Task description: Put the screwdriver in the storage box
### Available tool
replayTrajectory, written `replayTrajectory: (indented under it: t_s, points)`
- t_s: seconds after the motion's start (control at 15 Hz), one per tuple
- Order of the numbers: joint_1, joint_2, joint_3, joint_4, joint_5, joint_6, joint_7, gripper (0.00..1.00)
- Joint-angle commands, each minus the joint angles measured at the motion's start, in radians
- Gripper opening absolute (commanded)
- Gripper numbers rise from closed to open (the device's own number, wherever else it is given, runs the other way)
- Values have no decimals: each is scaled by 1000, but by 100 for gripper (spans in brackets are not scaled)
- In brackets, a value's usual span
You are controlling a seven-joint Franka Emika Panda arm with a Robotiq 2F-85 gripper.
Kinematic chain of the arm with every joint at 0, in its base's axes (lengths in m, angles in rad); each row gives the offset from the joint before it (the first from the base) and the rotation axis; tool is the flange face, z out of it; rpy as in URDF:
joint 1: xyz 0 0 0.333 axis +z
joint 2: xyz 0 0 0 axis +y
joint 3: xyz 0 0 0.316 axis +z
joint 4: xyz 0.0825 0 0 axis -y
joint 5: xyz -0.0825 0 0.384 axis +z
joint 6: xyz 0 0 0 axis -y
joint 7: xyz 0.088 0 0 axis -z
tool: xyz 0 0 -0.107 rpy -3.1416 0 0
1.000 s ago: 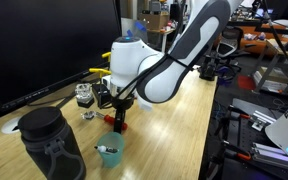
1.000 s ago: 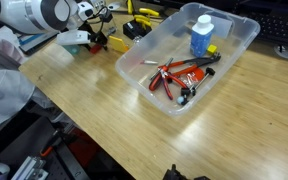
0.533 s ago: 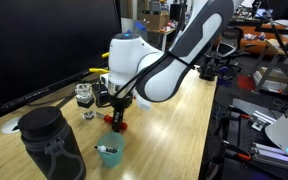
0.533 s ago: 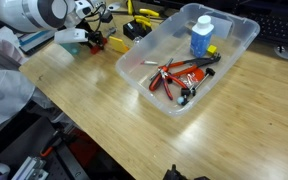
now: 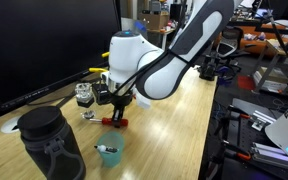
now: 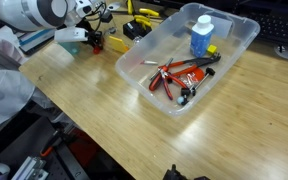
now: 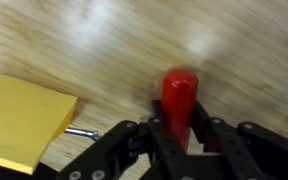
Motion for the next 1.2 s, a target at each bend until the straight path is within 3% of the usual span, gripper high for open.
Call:
replayTrajectory:
  t_s: [0.0, 0.2, 0.4, 0.67, 0.8, 1.0, 1.13]
  points:
    - [15, -62, -32, -33, -41, -60, 24, 8]
    - [36, -130, -61, -61, -99, -47, 68, 8]
    - [19, -206, -28, -94, -103, -31, 64, 8]
    - [39, -299, -50, -149, -179, -35, 111, 8]
    - [65, -344, -96, -182, -286, -33, 218, 8]
    - [126, -404, -194, -213, -526, -62, 481, 8]
    - [101, -445, -172, -226, -669, -119, 646, 8]
